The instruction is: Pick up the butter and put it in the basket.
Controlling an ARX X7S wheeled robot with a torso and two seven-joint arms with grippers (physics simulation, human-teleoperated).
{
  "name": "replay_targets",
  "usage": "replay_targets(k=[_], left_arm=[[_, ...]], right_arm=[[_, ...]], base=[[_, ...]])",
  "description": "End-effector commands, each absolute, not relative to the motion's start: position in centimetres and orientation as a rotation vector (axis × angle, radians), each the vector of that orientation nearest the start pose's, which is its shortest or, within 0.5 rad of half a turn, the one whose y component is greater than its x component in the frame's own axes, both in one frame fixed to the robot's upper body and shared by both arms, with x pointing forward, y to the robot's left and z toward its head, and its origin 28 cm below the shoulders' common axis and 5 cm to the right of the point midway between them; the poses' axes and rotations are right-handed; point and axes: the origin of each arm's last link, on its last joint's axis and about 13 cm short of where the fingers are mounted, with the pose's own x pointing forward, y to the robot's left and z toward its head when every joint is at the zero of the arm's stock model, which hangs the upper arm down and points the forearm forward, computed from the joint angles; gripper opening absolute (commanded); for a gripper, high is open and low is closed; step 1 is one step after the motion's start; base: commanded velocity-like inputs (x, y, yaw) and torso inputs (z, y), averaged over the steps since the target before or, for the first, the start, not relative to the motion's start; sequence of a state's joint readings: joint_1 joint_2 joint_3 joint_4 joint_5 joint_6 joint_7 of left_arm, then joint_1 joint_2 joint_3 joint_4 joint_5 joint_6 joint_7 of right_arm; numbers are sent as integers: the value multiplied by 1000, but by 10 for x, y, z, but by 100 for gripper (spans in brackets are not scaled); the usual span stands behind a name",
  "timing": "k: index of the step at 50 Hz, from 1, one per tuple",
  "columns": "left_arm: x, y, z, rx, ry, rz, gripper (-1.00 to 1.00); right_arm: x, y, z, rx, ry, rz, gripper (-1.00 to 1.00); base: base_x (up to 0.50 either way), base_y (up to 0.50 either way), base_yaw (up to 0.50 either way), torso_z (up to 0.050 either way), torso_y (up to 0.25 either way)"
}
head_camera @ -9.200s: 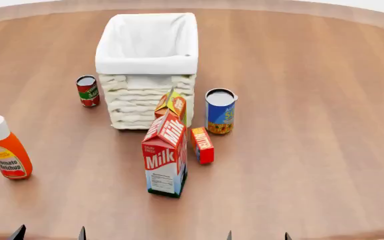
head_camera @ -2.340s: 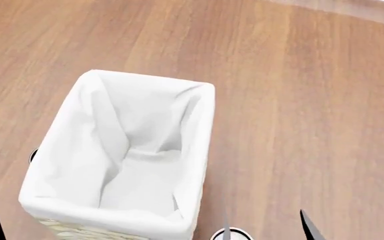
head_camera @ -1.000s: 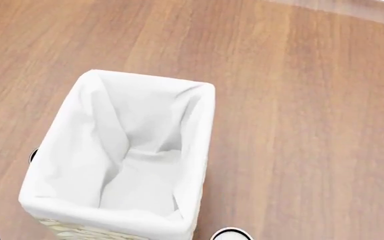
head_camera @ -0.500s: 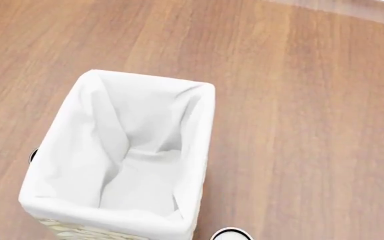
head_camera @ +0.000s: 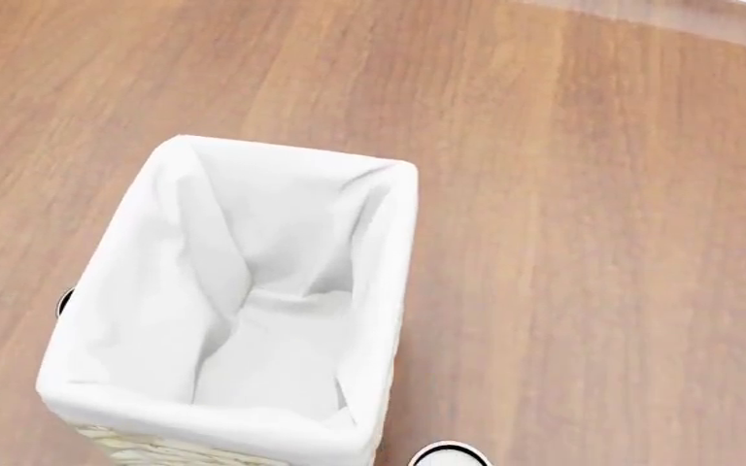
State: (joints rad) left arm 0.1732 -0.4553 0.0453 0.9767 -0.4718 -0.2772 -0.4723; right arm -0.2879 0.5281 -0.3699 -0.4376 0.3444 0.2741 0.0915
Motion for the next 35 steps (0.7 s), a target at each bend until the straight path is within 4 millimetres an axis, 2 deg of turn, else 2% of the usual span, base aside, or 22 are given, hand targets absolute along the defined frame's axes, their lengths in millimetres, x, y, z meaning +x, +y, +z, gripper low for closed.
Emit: replay_targets(k=[1,35], left_arm=[[137,223,163,-143,-422,-34,100],[136,223,164,-147,-424,-35,100]], right_arm=[[125,-113,29,-30,328,366,100],[129,-94,17,3,393,356,100]], base=[[0,0,0,0,0],[0,0,0,0,0]])
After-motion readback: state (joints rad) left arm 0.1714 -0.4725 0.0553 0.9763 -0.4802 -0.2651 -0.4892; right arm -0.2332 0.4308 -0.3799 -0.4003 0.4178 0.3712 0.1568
